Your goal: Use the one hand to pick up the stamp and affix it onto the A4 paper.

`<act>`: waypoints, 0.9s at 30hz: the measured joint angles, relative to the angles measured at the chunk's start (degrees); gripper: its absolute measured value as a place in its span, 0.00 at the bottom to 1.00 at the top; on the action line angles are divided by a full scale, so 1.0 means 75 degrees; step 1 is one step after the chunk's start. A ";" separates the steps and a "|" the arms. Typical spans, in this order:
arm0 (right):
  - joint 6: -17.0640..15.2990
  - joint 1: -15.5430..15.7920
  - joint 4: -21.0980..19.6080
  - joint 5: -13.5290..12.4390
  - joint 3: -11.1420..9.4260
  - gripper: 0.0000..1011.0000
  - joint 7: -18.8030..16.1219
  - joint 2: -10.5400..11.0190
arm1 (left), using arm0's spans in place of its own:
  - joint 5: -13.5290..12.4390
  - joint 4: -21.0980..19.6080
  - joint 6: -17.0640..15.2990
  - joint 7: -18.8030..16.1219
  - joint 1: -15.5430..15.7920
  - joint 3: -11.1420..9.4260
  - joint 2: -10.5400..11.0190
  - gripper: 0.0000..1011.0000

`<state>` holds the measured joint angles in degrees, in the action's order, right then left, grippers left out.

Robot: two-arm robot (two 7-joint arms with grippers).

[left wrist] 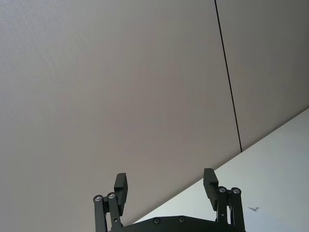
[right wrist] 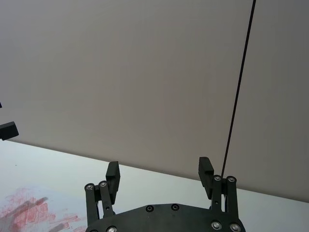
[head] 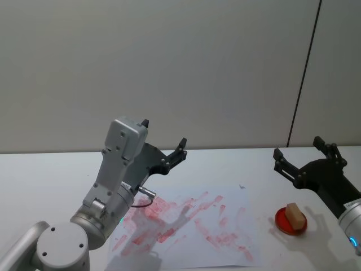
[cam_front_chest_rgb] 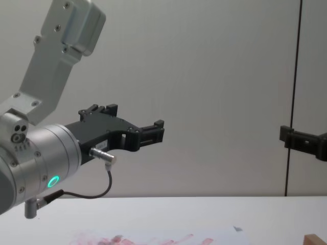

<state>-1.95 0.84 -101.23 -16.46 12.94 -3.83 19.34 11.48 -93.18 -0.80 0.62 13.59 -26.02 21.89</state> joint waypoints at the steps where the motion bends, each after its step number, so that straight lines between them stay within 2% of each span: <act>1: 0.0000 0.0000 0.0000 0.0000 0.0000 0.99 0.0000 0.0000 | 0.0000 0.0000 0.0000 0.0000 0.0000 0.0000 0.0000 0.99; 27: 0.0000 0.0000 0.0000 0.0000 0.0000 0.99 0.0001 0.0000 | 0.0000 0.0000 0.0000 0.0000 0.0000 0.0000 0.0001 0.99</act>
<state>-1.95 0.84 -101.23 -16.46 12.94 -3.82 19.34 11.48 -93.17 -0.80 0.62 13.59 -26.02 21.90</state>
